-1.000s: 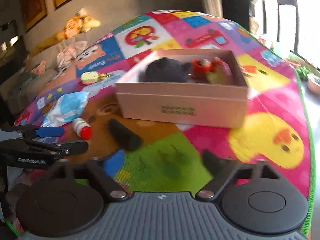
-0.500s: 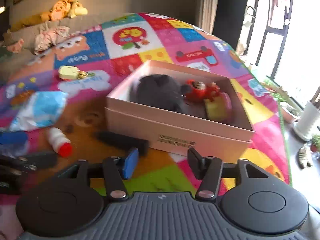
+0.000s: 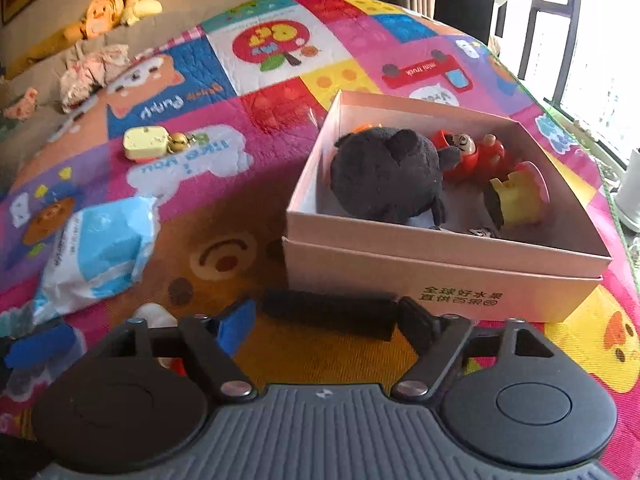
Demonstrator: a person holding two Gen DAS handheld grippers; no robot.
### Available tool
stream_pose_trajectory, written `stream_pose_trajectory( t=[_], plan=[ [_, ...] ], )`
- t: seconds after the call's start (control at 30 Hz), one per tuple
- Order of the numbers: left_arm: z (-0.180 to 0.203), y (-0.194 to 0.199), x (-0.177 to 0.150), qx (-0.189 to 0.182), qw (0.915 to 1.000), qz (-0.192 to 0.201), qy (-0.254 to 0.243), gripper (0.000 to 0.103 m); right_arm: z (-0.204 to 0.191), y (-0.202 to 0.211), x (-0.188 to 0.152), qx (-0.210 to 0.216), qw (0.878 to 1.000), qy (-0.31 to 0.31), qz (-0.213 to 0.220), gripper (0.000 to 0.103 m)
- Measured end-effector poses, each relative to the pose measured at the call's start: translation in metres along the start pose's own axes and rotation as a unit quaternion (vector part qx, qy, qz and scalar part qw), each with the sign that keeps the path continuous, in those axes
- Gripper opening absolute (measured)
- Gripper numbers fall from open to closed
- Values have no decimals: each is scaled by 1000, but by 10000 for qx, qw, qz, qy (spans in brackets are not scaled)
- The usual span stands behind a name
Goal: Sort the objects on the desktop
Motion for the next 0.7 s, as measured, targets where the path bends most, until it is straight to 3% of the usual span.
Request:
stream_pose_trajectory(
  t=[0.03, 0.1, 0.17, 0.3, 0.37, 0.43, 0.5, 0.57, 0.7],
  plan=[
    [0, 0, 0, 1, 10000, -3, 1, 99, 2, 1, -2, 13, 10000, 17, -2, 65],
    [0, 0, 0, -8, 10000, 3, -9, 99, 7, 7, -5, 24, 10000, 46, 36, 45],
    [1, 1, 0, -58, 10000, 40, -52, 99, 15, 17, -9, 140, 9998, 104, 65, 36],
    [7, 6, 2, -258, 9992, 215, -215, 99, 30, 36, -25, 286, 9989, 355, 132, 36],
    [14, 5, 4, -288, 9984, 199, -441, 99, 36, 46, -35, 374, 9978, 495, 222, 37],
    [21, 1, 6, -219, 9972, 186, -684, 99, 40, 56, -45, 341, 9965, 652, 399, 48],
    [27, -6, 10, -210, 9959, 143, -868, 96, 44, 65, -53, 272, 9953, 727, 576, 68],
    [29, -16, 15, -144, 9952, 26, -966, 85, 47, 70, -58, 277, 9948, 699, 688, 70],
    [28, -27, 17, -73, 9948, -166, -1003, 48, 52, 71, -59, 358, 9955, 564, 678, 70]
  ],
)
Point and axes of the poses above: each gripper's, at about its wrist camera, not at the fingertips, and y roughly against the way its jaws point, z to its right, x to its top, the point moved 7 cm from there along -y, roughly the way its jaws point, and after that the axes turned 4 degrees about -z, right-handed, at the moved point
